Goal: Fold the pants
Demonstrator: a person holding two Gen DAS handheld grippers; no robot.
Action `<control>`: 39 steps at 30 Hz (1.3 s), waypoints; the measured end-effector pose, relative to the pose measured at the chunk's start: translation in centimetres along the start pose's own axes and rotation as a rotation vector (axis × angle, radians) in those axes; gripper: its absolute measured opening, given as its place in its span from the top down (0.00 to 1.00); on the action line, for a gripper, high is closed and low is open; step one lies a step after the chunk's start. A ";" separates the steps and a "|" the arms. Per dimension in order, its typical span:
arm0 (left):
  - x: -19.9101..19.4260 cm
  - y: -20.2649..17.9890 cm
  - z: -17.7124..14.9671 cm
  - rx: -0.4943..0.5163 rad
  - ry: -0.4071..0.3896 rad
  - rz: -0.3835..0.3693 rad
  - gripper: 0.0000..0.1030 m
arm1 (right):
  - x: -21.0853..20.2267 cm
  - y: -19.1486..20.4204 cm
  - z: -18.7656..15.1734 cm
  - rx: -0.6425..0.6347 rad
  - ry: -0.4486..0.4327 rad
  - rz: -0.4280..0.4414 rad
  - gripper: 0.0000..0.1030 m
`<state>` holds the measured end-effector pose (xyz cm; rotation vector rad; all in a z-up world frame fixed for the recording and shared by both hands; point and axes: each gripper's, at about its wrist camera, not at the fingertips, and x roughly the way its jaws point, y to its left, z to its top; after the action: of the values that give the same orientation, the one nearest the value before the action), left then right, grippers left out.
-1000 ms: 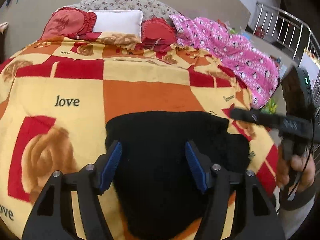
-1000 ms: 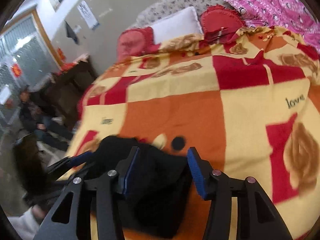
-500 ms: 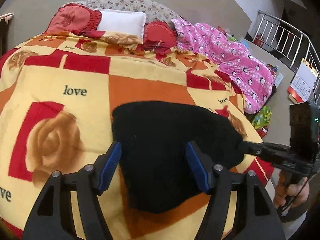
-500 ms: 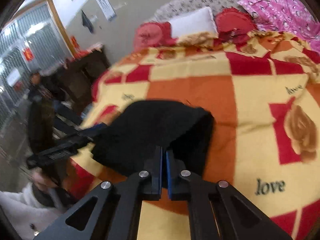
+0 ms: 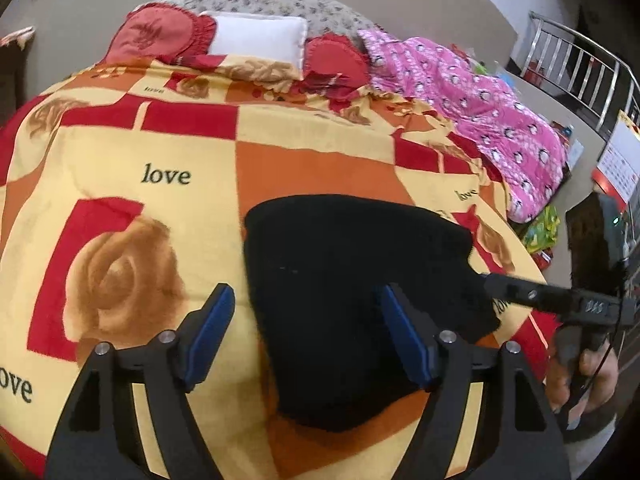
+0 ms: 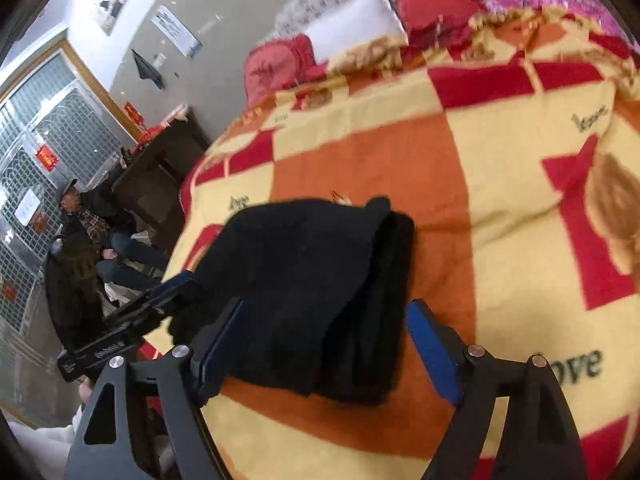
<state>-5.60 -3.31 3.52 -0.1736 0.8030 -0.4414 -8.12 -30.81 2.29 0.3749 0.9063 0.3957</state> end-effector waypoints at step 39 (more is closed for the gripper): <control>0.2 -0.9 1.7 0.033 -0.108 0.179 0.25 | -0.5 5.4 3.0 -0.171 -0.181 -0.107 0.44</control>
<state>-4.48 -4.25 4.81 -0.0927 0.6975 -0.2742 -6.86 -26.84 6.84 0.2000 0.7069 0.3321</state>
